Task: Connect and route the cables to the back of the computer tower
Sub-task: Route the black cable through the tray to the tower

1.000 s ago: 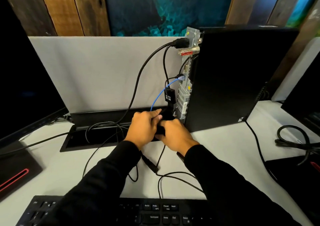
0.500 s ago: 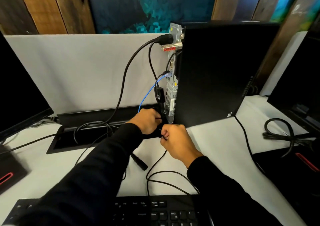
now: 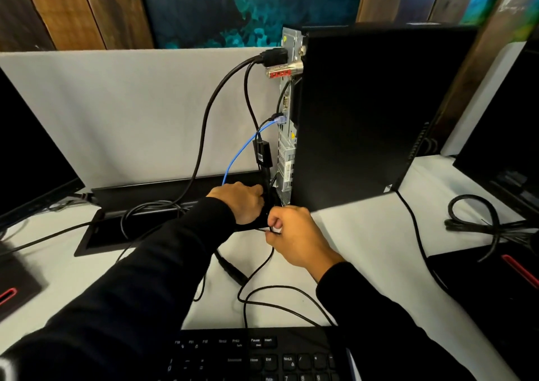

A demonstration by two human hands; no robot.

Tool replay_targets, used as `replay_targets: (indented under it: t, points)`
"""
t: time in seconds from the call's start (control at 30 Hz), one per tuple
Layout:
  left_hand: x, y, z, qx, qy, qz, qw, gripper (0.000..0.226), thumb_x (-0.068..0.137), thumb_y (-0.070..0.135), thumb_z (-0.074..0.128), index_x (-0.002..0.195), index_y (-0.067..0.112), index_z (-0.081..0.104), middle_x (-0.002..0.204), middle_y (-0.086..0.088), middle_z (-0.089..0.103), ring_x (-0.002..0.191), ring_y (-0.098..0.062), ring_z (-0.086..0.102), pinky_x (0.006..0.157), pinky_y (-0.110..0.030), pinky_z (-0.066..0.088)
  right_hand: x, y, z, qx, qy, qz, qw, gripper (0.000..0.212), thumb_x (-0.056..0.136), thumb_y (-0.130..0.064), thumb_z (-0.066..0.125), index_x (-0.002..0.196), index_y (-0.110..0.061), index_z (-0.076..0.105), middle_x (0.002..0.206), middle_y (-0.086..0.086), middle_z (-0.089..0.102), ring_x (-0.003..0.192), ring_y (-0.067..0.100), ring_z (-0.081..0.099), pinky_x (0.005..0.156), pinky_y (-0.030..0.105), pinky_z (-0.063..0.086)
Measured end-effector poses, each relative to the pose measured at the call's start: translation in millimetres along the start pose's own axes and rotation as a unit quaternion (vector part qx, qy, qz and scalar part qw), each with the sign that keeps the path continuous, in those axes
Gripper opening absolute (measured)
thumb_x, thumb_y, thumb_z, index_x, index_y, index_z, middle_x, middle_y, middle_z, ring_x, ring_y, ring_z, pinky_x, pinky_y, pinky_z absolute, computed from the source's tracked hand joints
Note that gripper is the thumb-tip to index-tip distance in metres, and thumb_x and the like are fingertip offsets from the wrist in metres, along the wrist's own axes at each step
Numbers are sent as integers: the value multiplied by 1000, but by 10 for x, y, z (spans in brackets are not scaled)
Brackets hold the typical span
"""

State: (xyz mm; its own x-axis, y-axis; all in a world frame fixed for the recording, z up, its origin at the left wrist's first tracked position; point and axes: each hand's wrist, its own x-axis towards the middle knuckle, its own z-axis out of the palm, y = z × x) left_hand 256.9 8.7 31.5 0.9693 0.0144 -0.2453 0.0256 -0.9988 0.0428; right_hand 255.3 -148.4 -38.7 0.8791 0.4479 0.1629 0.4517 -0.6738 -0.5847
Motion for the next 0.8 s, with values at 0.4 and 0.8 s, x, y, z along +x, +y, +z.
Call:
replay_targets:
  t: [0.4,0.8]
  points:
    - [143,-51,14,-5,-77,-50,996,46,109,39,34,155,42,30,148,6,52,144,-27,39,116,-66,10,-5,-9,-27,18,-20,3,1000,15,84,-25,77,96,-23,68,102,-2,57,88,18,59,81,35,56]
    - [338,126,359,50,45,-57,996,34,100,32,48,128,14,52,124,-10,64,116,-38,63,94,-50,47,57,25,30,25,-17,-7,1000,18,80,-26,78,78,-20,61,88,-2,57,76,18,58,73,38,57]
